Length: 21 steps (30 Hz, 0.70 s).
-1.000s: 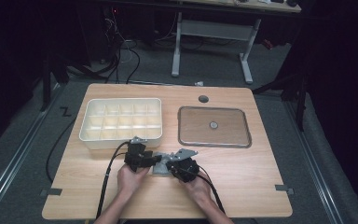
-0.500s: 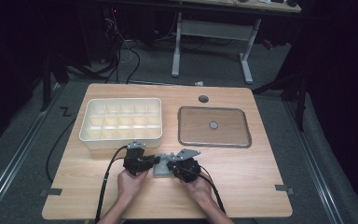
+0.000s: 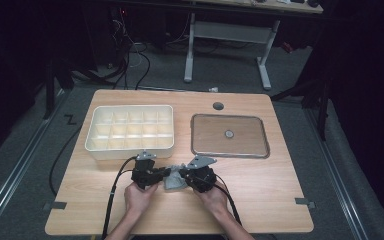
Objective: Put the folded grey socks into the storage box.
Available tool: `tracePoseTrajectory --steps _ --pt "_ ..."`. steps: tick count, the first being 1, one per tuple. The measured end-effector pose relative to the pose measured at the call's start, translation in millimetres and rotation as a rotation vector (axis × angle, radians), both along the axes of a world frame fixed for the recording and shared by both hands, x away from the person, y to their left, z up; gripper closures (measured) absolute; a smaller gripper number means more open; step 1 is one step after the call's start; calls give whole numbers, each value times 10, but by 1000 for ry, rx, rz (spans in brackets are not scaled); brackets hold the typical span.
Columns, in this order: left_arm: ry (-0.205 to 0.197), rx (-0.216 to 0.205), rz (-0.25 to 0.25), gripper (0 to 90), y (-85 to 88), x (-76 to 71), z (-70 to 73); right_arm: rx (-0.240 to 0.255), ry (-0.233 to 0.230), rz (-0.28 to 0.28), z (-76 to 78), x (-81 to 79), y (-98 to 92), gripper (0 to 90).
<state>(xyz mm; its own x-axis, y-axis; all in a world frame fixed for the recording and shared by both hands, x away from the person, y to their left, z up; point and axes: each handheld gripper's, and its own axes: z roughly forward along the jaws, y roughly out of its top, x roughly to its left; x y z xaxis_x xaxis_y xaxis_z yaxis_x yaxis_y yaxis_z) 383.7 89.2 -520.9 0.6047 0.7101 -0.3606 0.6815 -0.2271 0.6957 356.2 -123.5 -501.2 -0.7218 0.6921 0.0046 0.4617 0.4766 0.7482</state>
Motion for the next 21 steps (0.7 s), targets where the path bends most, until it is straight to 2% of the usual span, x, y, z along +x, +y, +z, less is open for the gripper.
tracePoseTrajectory --steps 6,14,21 --pt "4 7 -5 816 23 -18 35 -9 29 -3 -54 120 57 896" --pt "11 5 -18 817 27 -26 67 -27 63 0 -146 194 81 900" --pt "17 -35 -28 818 26 -37 98 -46 70 10 -172 203 109 900"
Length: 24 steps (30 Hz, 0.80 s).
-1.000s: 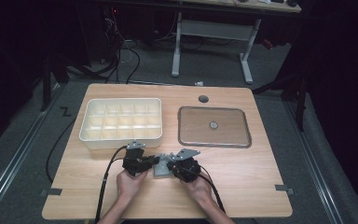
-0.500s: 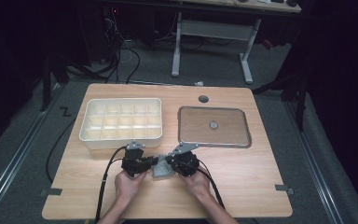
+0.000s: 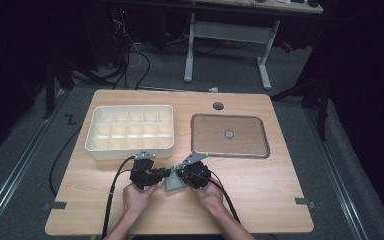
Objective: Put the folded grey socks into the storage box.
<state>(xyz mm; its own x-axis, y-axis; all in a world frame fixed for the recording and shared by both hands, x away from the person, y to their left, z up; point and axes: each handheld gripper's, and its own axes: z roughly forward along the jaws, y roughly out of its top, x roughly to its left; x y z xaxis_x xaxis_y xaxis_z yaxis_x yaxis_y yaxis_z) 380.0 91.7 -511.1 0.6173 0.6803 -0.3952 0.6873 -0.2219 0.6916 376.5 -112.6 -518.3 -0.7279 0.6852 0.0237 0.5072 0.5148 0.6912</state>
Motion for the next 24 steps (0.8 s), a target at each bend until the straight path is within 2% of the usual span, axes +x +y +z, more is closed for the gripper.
tracePoseTrajectory --steps 3,10,17,22,24 --pt "0 -12 1 818 3 0 13 -10 2 6 4 6 22 900" --pt "-27 -5 -13 822 -14 -11 91 -32 3 41 15 21 119 900" --pt "-54 -50 -39 835 -31 -5 128 -31 7 79 10 -29 177 900" --pt "-53 -56 -41 836 -74 49 46 -16 9 84 -9 -36 178 900" --pt "-54 -42 -28 836 -88 72 24 -11 11 87 -13 -35 176 900"
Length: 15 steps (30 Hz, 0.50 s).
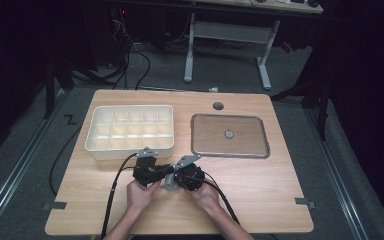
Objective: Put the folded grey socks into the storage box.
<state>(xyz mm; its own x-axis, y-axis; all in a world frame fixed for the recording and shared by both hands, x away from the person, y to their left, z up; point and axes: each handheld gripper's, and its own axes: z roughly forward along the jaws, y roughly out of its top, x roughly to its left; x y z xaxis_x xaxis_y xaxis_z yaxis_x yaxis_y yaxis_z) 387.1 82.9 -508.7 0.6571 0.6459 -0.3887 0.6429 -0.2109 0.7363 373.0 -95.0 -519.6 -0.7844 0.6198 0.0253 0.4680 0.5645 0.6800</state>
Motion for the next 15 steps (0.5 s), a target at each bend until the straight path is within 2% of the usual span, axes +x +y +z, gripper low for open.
tracePoseTrajectory --steps 7,11,15 --pt "-8 40 21 836 -16 10 -19 -2 -10 15 2 -24 -1 900" --pt "-12 60 33 837 -1 -2 3 1 -25 8 38 -53 -36 844" --pt "-30 76 43 838 -6 -22 12 27 -39 -32 115 -94 -118 802"
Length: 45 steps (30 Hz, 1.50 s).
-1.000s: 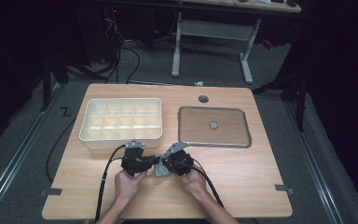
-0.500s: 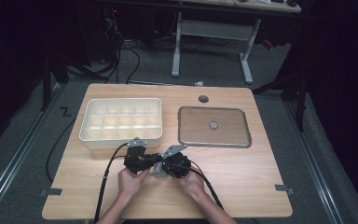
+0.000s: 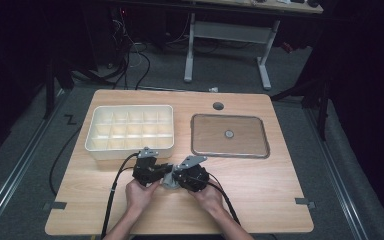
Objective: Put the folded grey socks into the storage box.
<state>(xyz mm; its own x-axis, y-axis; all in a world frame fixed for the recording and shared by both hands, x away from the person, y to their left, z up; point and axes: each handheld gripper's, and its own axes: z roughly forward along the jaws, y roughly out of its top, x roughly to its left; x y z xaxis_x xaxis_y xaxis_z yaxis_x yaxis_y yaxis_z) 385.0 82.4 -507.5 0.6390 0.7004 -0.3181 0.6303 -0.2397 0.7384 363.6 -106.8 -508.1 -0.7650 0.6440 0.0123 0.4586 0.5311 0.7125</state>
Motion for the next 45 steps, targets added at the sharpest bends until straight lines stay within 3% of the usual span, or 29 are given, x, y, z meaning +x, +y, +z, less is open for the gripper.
tracePoseTrajectory --steps 4,9,12,16,20,28,32,39,43,45 --pt "-7 14 2 839 -26 -17 5 10 -15 -29 60 -24 -48 762" --pt "-11 24 8 839 -19 -29 25 24 -17 -106 100 -92 -175 622" --pt "-13 29 13 839 -23 -34 29 37 2 -148 74 -108 -237 524" --pt "-11 24 11 839 -41 -42 31 52 40 -174 25 -100 -251 465" --pt "-11 21 7 839 -59 -51 42 43 57 -168 -23 -71 -204 465" --pt "-16 12 -11 839 -92 -86 73 -24 76 -121 -100 -15 -105 571" --pt "-18 -13 -29 839 -93 -86 95 -50 66 -91 -92 18 -65 598" --pt "-36 1 -76 838 -151 -13 120 -70 41 -37 -91 50 2 654" --pt "15 -48 -87 837 -167 94 9 -51 41 -24 -108 74 -13 662" --pt "13 -47 -84 836 -185 118 -20 -42 46 -23 -113 81 -22 661"
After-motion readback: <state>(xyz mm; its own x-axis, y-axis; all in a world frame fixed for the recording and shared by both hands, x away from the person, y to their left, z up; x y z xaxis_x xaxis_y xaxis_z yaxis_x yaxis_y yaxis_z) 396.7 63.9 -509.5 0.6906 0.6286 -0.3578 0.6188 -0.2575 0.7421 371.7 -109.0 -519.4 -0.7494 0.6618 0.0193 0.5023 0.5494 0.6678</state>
